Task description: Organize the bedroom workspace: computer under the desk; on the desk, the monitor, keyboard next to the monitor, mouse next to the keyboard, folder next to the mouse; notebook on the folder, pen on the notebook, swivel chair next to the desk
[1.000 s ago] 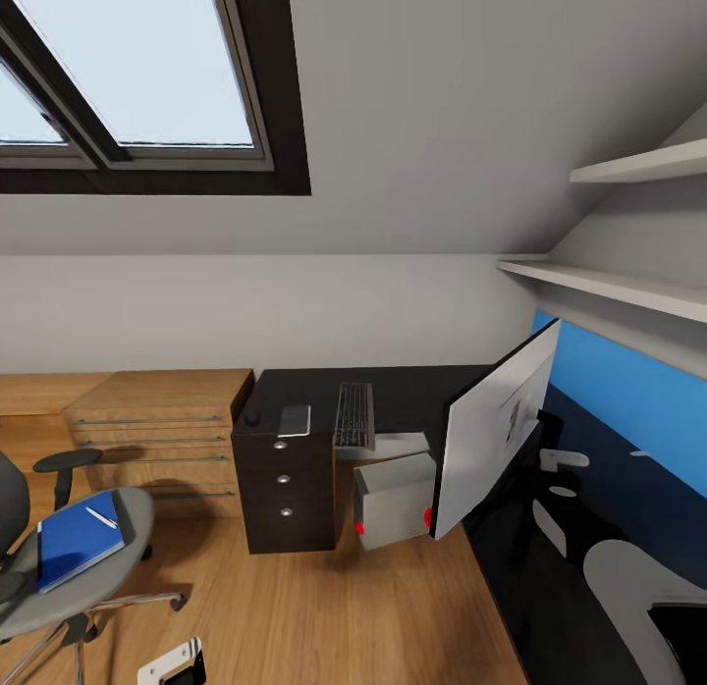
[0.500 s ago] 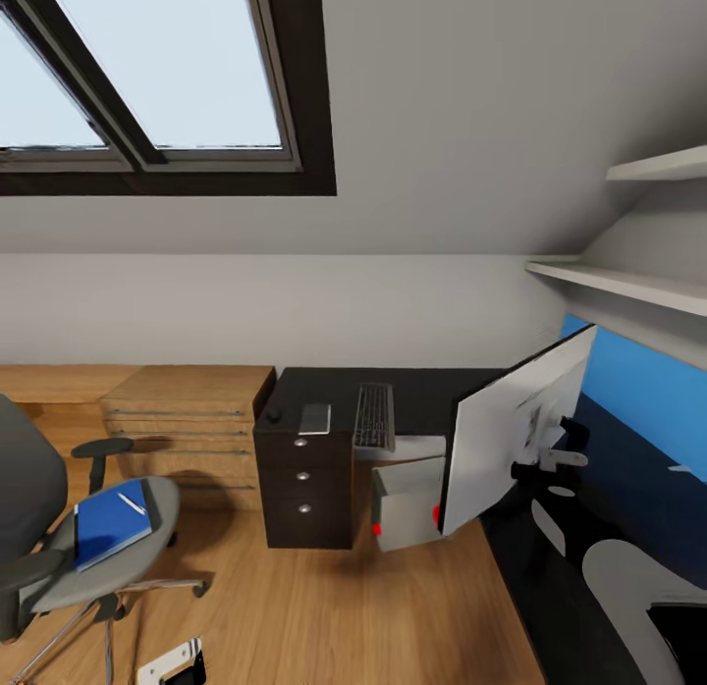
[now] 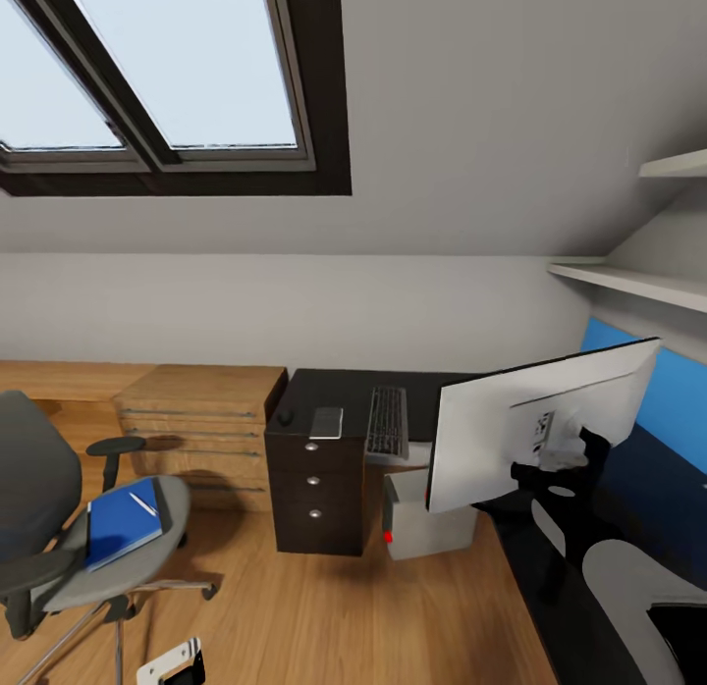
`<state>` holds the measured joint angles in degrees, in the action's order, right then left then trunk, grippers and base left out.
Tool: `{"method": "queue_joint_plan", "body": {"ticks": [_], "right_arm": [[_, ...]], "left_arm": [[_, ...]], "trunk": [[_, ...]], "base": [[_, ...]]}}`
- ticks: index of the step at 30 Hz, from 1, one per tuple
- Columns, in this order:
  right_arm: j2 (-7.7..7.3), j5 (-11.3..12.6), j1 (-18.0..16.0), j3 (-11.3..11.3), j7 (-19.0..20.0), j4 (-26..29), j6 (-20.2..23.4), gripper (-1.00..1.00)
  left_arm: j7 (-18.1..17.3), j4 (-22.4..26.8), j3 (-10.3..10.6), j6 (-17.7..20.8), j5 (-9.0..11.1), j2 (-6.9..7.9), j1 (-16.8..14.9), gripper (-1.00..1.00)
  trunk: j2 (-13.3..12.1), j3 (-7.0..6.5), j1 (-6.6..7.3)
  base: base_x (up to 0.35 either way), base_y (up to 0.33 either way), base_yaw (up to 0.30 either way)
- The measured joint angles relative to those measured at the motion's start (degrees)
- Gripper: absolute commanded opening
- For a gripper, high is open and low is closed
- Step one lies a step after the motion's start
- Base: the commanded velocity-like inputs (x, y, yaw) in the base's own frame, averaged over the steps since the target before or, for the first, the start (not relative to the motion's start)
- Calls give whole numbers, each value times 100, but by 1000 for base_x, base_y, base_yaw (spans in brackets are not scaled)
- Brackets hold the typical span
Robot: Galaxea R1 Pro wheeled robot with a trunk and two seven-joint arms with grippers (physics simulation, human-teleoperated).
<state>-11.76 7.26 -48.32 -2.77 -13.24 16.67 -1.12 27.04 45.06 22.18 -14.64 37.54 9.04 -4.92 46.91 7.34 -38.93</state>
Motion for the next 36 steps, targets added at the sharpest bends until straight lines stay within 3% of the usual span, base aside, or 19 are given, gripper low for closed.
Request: {"method": "queue_joint_plan", "body": {"ticks": [33, 36], "right_arm": [[-36, -6, 3, 3, -2, -38, 0, 100], [-204, 24, 15, 9, 13, -274, -373, 100]], "left_arm": [[0, 1, 12, 4, -10, -16, 1, 100], [0, 3, 12, 4, -16, -13, 0, 100]], "trunk": [[0, 0, -2], [-1, 0, -2]], "base": [[6, 32, 0], [0, 0, 0]]}}
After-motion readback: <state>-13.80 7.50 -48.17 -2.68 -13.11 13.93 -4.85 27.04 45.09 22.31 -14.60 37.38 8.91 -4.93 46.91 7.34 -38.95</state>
